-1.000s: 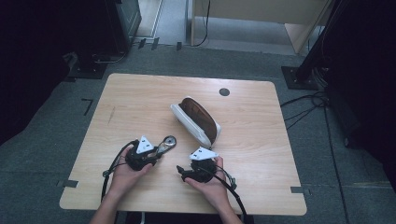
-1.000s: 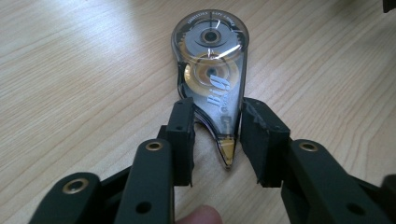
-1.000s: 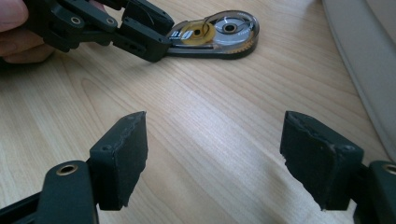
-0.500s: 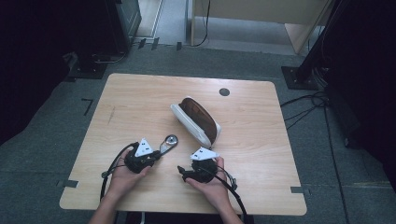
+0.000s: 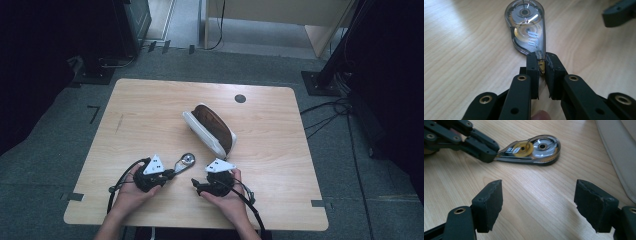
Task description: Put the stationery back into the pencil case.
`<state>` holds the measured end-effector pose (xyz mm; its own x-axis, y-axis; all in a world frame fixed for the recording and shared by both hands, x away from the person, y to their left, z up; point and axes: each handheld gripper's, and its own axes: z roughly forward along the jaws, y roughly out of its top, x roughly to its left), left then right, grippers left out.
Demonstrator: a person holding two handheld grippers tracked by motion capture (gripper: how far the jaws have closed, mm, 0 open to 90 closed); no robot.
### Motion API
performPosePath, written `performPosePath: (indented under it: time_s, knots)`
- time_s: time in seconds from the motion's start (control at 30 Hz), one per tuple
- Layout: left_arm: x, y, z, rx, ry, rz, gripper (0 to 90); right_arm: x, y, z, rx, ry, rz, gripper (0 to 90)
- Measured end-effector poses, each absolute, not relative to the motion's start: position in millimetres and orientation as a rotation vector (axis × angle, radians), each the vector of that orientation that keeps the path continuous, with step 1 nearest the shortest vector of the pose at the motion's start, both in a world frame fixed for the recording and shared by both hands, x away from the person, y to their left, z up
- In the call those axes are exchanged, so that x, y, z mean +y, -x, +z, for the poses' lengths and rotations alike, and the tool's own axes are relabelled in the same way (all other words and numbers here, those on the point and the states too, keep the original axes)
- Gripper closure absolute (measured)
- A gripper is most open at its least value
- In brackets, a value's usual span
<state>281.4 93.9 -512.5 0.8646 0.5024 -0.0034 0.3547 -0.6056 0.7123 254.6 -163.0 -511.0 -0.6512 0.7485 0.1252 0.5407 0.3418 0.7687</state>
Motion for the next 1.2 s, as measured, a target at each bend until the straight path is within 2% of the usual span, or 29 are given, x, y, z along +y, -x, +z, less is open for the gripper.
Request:
performPosePath:
  time_s: [0.1,0.37,0.6,0.8,1.03,1.2]
  knots:
    - [99.0,-277.7,-512.3,0.603,-2.285,0.230,81.4,-164.4,-254.0,-511.7,2.363,-1.169,1.210,23.0]
    - [101.0,-278.0,-513.6,0.667,-2.271,0.282,48.9,-167.3,-253.5,-511.0,2.372,-1.164,1.210,23.0]
    - [75.4,-286.2,-513.6,0.683,-2.283,0.330,35.0,-173.7,-254.2,-510.3,2.371,-1.181,1.200,23.3]
    - [62.4,-290.4,-514.2,0.686,-2.281,0.313,34.5,-179.5,-254.0,-511.4,2.377,-1.183,1.187,23.3]
    - [63.3,-290.8,-513.8,0.656,-2.277,0.285,50.0,-185.2,-254.0,-512.4,2.374,-1.193,1.186,23.3]
    - [63.8,-290.5,-514.0,0.638,-2.274,0.276,53.3,-188.3,-253.4,-512.8,2.380,-1.184,1.179,23.2]
